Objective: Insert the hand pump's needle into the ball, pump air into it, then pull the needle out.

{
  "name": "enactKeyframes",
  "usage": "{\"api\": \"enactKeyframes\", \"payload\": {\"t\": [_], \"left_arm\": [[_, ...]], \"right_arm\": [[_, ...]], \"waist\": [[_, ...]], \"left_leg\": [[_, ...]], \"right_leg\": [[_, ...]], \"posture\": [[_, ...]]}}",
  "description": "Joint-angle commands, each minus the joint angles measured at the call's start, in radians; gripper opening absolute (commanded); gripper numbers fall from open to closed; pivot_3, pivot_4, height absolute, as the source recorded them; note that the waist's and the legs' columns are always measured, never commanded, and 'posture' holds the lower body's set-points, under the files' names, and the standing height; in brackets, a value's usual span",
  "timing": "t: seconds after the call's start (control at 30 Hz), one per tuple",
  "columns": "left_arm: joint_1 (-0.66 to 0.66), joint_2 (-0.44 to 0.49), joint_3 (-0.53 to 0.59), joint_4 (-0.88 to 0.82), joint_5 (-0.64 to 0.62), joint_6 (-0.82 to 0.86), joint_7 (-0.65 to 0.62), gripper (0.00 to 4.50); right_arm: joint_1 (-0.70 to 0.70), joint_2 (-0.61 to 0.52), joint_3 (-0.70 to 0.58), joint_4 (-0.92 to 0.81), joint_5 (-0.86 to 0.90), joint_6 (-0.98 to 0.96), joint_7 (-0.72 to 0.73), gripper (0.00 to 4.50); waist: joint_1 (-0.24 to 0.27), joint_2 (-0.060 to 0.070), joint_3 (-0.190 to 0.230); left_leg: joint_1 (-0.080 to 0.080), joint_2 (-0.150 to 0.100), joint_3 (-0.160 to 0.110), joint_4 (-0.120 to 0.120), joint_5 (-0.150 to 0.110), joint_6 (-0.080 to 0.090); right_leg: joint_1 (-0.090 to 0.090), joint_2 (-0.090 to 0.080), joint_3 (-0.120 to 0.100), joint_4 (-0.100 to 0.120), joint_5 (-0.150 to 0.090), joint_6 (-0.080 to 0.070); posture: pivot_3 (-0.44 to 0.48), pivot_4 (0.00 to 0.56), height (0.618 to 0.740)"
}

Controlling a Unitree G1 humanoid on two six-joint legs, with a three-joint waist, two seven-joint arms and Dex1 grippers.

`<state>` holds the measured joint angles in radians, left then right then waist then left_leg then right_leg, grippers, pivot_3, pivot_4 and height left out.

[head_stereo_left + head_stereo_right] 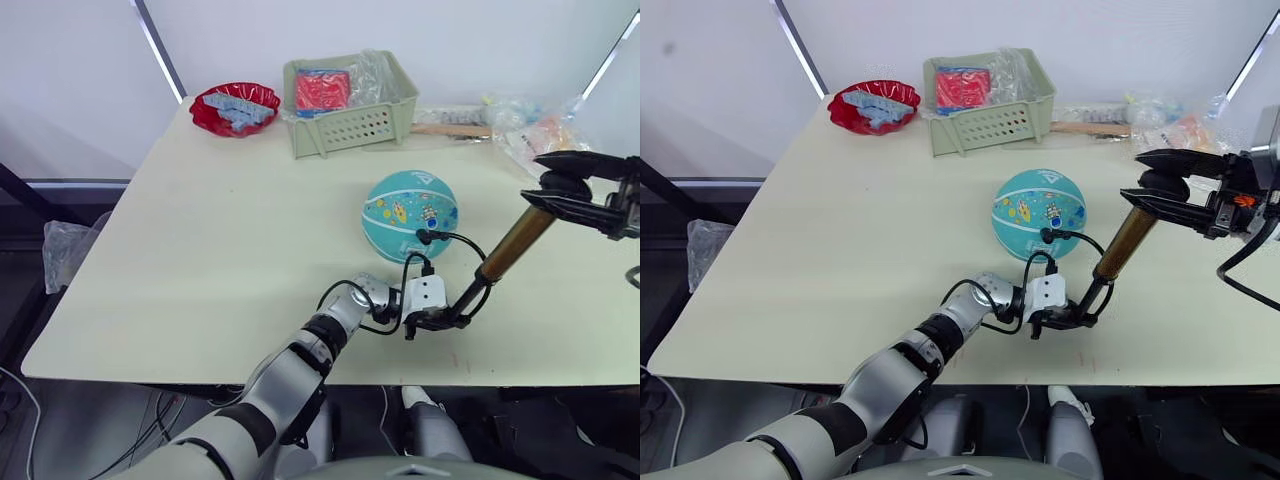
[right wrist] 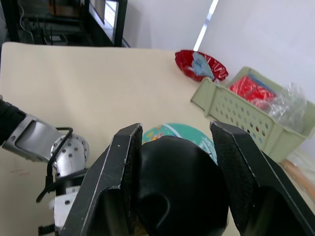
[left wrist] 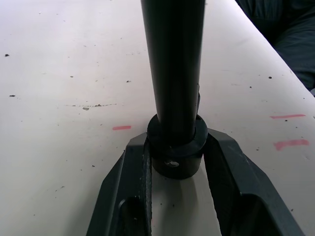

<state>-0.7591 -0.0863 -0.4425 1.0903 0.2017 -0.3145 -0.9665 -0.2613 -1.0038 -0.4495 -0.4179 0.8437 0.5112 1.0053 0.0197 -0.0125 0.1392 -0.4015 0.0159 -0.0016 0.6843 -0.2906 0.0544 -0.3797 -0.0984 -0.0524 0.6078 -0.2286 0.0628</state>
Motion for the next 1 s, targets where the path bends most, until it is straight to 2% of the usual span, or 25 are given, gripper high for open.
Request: {"api": "enactKeyframes", "payload": {"t": [0.03,0.23,0.57,0.83,1.0], "left_arm": [[0.065,0.070,-0.065,0.139,0.107,0.088,0.021,1.03],[0.063,0.071,-0.065,0.139,0.107,0.088,0.024,1.03],[0.064,0.070,-0.065,0.139,0.110,0.086,0.026,1.03],[0.064,0.071,-0.064,0.138,0.107,0.089,0.025,1.03],[0.061,0.072,-0.063,0.139,0.107,0.089,0.023,1.03]], "right_arm": [[0.085,0.054,0.021,-0.057,-0.062,-0.075,0.011,1.70],[0.239,0.148,0.153,-0.025,-0.213,-0.209,0.049,1.69],[0.357,0.238,0.362,0.150,-0.426,-0.428,0.082,1.69],[0.368,0.297,0.427,0.213,-0.469,-0.471,0.074,1.69],[0.346,0.299,0.381,0.184,-0.432,-0.456,0.059,1.69]], "waist": [[-0.001,-0.005,-0.003],[-0.006,-0.019,-0.016],[-0.005,-0.026,-0.030],[-0.004,-0.025,-0.032],[-0.003,-0.025,-0.032]], "left_leg": [[0.001,0.000,0.000,0.000,0.000,0.000],[0.006,0.003,-0.002,0.000,0.000,0.000],[0.008,0.003,-0.006,-0.001,0.000,0.000],[0.008,0.003,-0.006,-0.002,0.000,-0.001],[0.008,0.003,-0.007,-0.004,0.000,-0.001]], "right_leg": [[0.001,0.001,0.000,0.000,0.000,0.000],[0.003,0.003,0.004,0.000,0.000,0.000],[0.003,0.005,0.004,0.000,-0.001,-0.001],[0.003,0.004,0.004,0.000,-0.001,-0.002],[0.003,0.003,0.003,0.000,-0.001,-0.003]], "posture": [[0.000,0.150,0.738],[0.000,0.150,0.738],[0.000,0.150,0.738],[0.000,0.150,0.738],[0.000,0.150,0.738]]}}
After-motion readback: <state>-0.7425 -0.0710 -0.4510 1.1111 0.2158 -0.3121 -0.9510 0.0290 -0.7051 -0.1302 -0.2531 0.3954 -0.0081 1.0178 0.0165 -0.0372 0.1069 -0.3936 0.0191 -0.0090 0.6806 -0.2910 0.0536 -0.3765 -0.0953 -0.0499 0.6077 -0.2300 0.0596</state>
